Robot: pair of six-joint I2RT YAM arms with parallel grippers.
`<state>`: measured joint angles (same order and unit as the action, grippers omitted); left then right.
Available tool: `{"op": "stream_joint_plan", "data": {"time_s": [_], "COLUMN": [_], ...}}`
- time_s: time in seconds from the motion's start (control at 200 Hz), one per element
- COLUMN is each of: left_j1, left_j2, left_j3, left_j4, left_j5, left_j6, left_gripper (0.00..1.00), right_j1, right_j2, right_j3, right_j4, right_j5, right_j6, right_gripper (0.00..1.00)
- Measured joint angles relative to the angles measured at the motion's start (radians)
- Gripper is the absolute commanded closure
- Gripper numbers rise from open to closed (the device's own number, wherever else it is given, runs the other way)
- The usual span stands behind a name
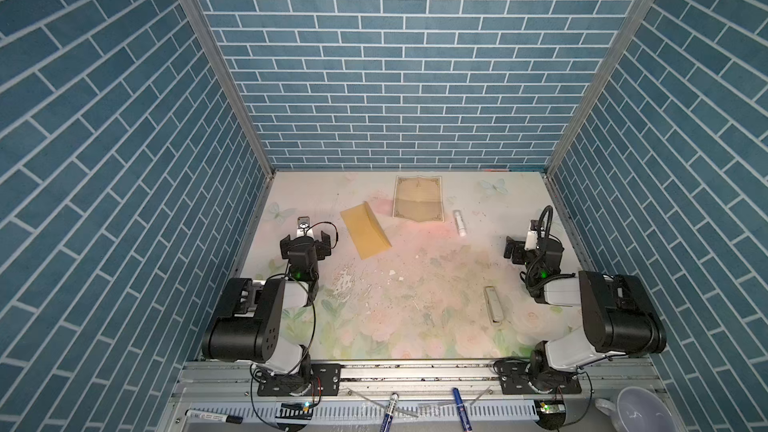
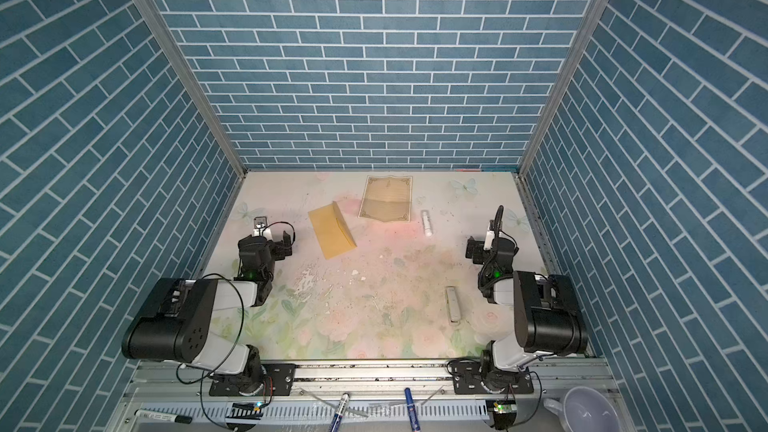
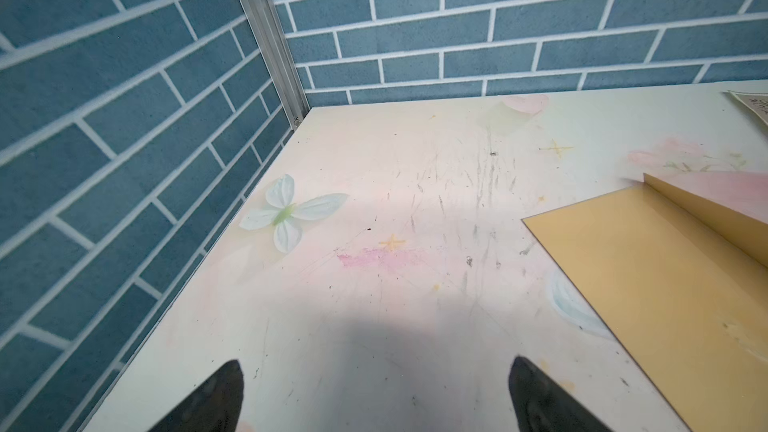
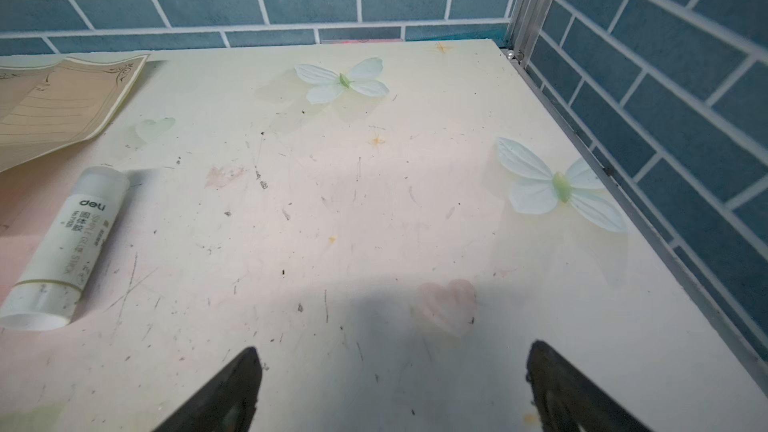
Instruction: Place the letter into the envelope and seal it
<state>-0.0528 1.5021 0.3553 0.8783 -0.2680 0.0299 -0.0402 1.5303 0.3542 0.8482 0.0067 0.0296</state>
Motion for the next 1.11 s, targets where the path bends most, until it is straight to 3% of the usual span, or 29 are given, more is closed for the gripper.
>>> {"op": "stream_joint_plan", "data": {"time_s": [0.99, 1.105], "left_j1": [0.000, 0.000], "left_j2": [0.000, -0.004], "left_j3": [0.000, 0.000], "left_j4": [-0.002, -0.008], "left_j5": [0.000, -0.003], "left_j6": [0.000, 0.000], "left_gripper": [0.00, 0.00], "right_j1": [0.000, 0.000], "right_j2": [0.003, -0.032], "right_j3": [0.000, 0.024], "right_j4": [-0.003, -0.090], "right_j5": [-0.001, 0.000], "right_j6": [0.000, 0.000], "right_gripper": [0.01, 0.01]}}
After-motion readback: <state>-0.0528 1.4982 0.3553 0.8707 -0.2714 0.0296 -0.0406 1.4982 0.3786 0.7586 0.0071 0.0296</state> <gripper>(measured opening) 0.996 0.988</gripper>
